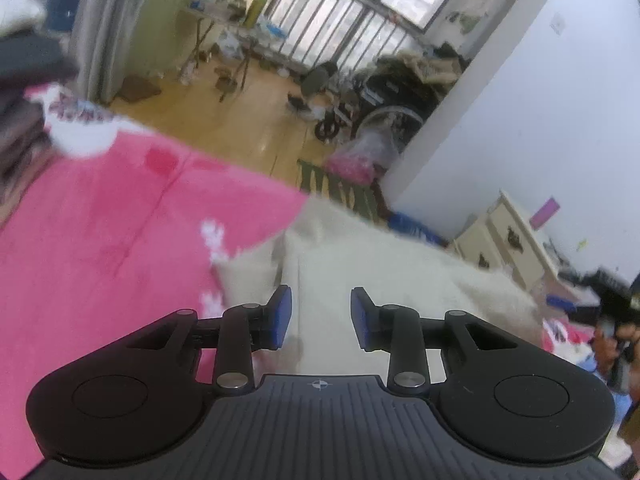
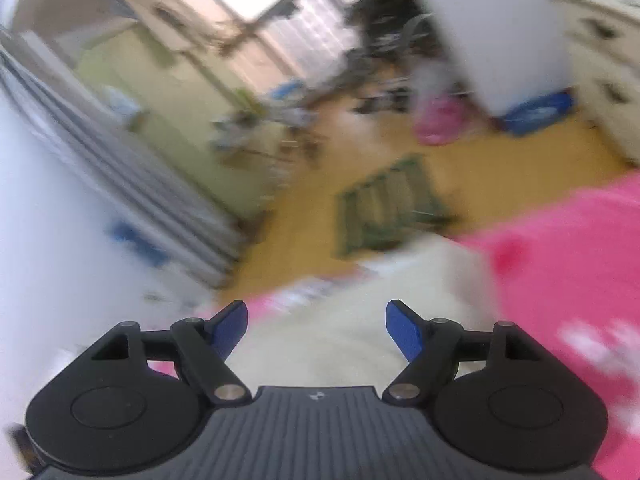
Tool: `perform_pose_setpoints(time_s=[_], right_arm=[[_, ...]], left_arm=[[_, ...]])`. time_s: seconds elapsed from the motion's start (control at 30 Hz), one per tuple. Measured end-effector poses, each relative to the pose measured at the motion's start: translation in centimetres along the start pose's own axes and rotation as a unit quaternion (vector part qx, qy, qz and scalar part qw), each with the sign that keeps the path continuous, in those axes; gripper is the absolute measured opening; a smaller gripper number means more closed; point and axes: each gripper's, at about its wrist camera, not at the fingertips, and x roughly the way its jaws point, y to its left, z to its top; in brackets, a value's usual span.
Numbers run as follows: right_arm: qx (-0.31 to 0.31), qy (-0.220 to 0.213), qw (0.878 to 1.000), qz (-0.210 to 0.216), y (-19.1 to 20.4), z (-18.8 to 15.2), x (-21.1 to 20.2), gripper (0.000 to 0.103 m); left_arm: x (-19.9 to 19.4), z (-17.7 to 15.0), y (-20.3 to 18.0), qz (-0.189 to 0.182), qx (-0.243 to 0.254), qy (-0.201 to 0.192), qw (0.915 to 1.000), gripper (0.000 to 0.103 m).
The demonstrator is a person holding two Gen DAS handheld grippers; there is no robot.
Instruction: Fold clothes
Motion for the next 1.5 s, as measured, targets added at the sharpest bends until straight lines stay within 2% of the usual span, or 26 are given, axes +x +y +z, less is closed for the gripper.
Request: perform_pose_setpoints(time_s=[0.03,0.13,0.17,0.27,0.37,0.4,0.43,0.47,0.5,0.53,0.67,0.73,0.77,0.8,0.83,0.9,0.93,0.97,1.03,1.07,1.13,1.23,1.3,1.4,1.47,1.5], right_arm=[[0.000,-0.018,1.000,0.000,-0.7,-0.8,-1.3,0.079],[-0.009,-0.026,0.999,-0.045,-2.8,-2.6,-1.1,0.075],[-0.020,-0.034,0.998,-0.048,-2.9,-2.9,-1.1,0.075],[-0.058,-0.064,0.995,-0.046,-2.7,-3.5,-1.3,0.075],[-0.073,-0.052,0.995,-0.034,-2.8,-3.6,0.0,0.073],[-0.077,-0.046,0.996,-0.030,-2.8,-3.7,0.4,0.069],[-0.081,-0.041,0.996,-0.025,-2.8,-3.7,0.9,0.047],[-0.078,-0.049,0.996,-0.013,-2.7,-3.3,0.8,0.031],[-0.072,-0.060,0.996,0.001,-2.7,-2.8,0.6,0.011],[-0.066,-0.071,0.995,0.016,-2.6,-2.2,0.4,0.007],[-0.048,-0.109,0.991,0.060,-2.5,-0.5,0.3,0.006],[-0.023,-0.105,0.994,0.037,-3.9,0.0,1.8,0.006],[0.006,-0.086,0.996,0.023,-5.3,0.2,2.9,0.006],[0.038,-0.062,0.997,0.010,-6.8,0.2,4.1,0.010],[0.070,-0.038,0.997,-0.003,-8.3,0.3,5.3,0.026],[0.099,-0.046,0.994,0.003,-9.0,-0.2,3.9,0.032],[0.112,-0.053,0.992,0.008,-9.2,-0.5,3.1,0.044],[0.124,-0.061,0.990,0.013,-9.4,-0.8,2.2,0.046],[0.149,-0.075,0.986,0.022,-9.8,-1.4,0.4,0.047],[0.161,-0.083,0.983,0.027,-10.0,-1.7,-0.5,0.048],[0.185,-0.097,0.977,0.037,-10.4,-2.3,-2.3,0.053],[0.219,-0.111,0.968,0.051,-11.0,-3.6,-4.9,0.056],[0.241,-0.072,0.966,0.064,-11.3,-5.1,-4.9,0.060],[0.269,0.007,0.959,0.093,-10.9,-7.5,-2.6,0.062],[0.283,0.053,0.951,0.114,-10.3,-9.1,-0.8,0.062],[0.292,0.061,0.947,0.119,-10.2,-9.5,0.2,0.062]], left_arm=[[0.4,-0.6,0.1,0.001,0.000,0.010,0.9999,0.032],[2.0,-1.5,0.1,0.002,-0.006,0.030,0.9995,0.032],[2.5,-1.6,0.1,0.006,-0.008,0.034,0.9994,0.032],[3.6,-1.9,0.3,0.015,-0.022,0.043,0.9987,0.031],[3.9,-2.0,0.3,0.017,-0.023,0.045,0.9986,0.030],[3.8,-2.1,0.3,0.017,-0.019,0.043,0.9988,0.028],[3.8,-2.2,0.2,0.018,-0.013,0.042,0.9989,0.026],[3.7,-2.4,0.2,0.020,-0.007,0.042,0.9989,0.024],[3.6,-2.5,0.1,0.023,-0.003,0.039,0.9990,0.019],[3.5,-2.6,0.1,0.026,0.000,0.036,0.9990,0.012],[3.1,-3.0,0.6,0.035,-0.004,0.019,0.9992,0.004],[3.2,-3.2,1.2,0.039,-0.018,0.021,0.9989,0.004],[3.4,-3.3,1.5,0.042,-0.022,0.024,0.9986,0.004],[3.5,-3.5,1.6,0.045,-0.018,0.026,0.9985,0.004],[3.6,-3.6,1.6,0.048,-0.010,0.028,0.9984,0.004],[3.6,-3.7,1.4,0.053,0.006,0.030,0.9981,0.005],[3.3,-3.6,1.2,0.053,0.011,0.031,0.9980,0.009],[2.9,-3.4,1.1,0.055,0.009,0.029,0.9980,0.010],[1.9,-3.1,1.3,0.062,-0.003,0.021,0.9979,0.025],[1.2,-3.0,1.6,0.068,-0.017,0.013,0.9975,0.029],[-0.2,-3.0,2.4,0.074,-0.053,-0.001,0.9959,0.044],[-1.7,-3.5,3.4,0.057,-0.110,-0.002,0.9923,0.044],[-2.1,-4.3,3.4,0.022,-0.132,0.025,0.9907,0.046],[-1.2,-5.8,3.0,-0.050,-0.169,0.094,0.9798,0.070],[0.3,-6.8,2.6,-0.059,-0.195,0.119,0.9718,0.077],[1.3,-7.1,2.5,-0.044,-0.207,0.130,0.9687,0.079]])
